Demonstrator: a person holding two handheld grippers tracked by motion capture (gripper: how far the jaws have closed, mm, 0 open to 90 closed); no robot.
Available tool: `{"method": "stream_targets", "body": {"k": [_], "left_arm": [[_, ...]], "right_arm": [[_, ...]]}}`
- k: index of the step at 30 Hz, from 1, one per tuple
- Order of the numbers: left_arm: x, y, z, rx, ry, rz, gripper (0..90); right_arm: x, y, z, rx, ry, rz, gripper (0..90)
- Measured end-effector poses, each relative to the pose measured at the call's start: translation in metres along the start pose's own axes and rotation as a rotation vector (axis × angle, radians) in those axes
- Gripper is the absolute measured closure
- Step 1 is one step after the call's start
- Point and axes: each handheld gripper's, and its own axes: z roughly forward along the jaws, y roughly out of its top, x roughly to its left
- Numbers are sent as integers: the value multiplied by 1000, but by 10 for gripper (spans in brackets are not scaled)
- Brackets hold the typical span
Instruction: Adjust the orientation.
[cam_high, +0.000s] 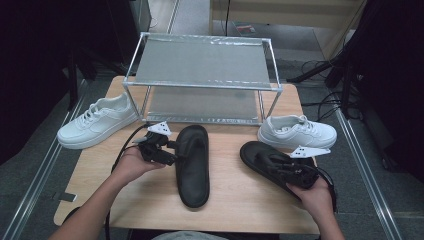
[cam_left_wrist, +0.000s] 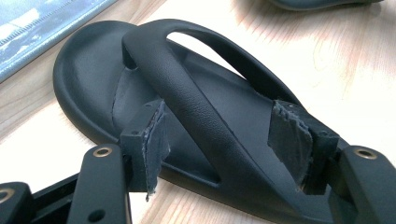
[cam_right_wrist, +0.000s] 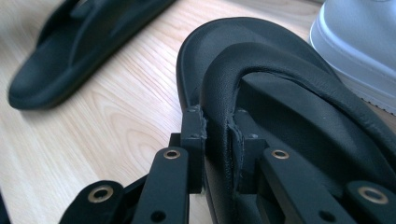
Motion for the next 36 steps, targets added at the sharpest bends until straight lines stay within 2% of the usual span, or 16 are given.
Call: {"method": "stream_targets", "body": {"k": [7,14,22,30,36], "left_arm": [[0,0,-2,-11,5,3,375],[1,0,-2,-21,9,-2,376],[0,0,-3,-19,9,-2,375],[0,-1,-3,-16,6,-3,375],[0,-2,-4,-18,9,2,375]], "right_arm": [[10,9,-2,-3,-6,46,799],[26,24,0,-18,1,77,803],[39,41,18,-9,-15,77,801],[44,54,37,11,-21,92,803],[47,66,60,19,-26,93,803]]}}
